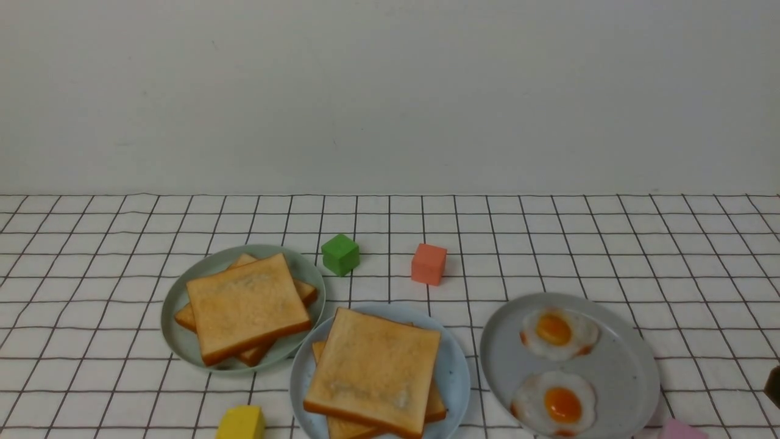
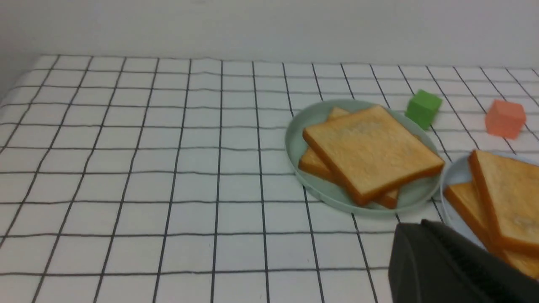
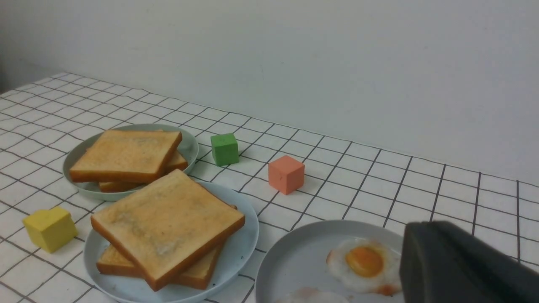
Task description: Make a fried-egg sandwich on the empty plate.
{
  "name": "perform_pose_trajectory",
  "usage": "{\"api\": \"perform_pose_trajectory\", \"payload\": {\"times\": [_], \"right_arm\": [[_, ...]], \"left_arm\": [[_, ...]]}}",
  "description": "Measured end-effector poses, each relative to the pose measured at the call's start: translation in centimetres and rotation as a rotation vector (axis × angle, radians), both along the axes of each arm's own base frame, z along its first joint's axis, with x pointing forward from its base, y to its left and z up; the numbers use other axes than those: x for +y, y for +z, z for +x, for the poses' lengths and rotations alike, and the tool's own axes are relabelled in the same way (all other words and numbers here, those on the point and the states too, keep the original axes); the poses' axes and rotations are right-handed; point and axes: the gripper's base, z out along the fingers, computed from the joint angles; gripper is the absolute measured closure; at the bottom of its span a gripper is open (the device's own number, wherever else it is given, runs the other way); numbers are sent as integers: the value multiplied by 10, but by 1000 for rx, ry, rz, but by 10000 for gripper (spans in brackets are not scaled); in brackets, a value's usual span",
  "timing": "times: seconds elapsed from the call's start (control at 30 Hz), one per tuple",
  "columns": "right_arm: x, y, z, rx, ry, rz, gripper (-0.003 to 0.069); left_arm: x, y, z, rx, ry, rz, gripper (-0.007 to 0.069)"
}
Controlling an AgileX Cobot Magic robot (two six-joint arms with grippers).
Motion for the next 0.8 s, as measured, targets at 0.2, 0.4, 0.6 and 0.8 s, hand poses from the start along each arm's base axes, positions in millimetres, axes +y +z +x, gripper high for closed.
{"api": "perform_pose_trajectory", "payload": {"times": [0.2, 0.4, 0.6, 0.8], "right_arm": [[0, 0, 0, 1, 0, 1, 645], [0, 0, 0, 0, 0, 1, 641], [0, 0, 0, 0, 0, 1, 634], [0, 0, 0, 0, 0, 1, 627]], "left_arm": [[-4, -69, 13, 96, -7, -31, 638], [-6, -87, 15, 103, -2, -41, 638], [-5, -87, 16, 100, 25, -49, 637], [-5, -86, 16, 98, 25, -53, 634]]}}
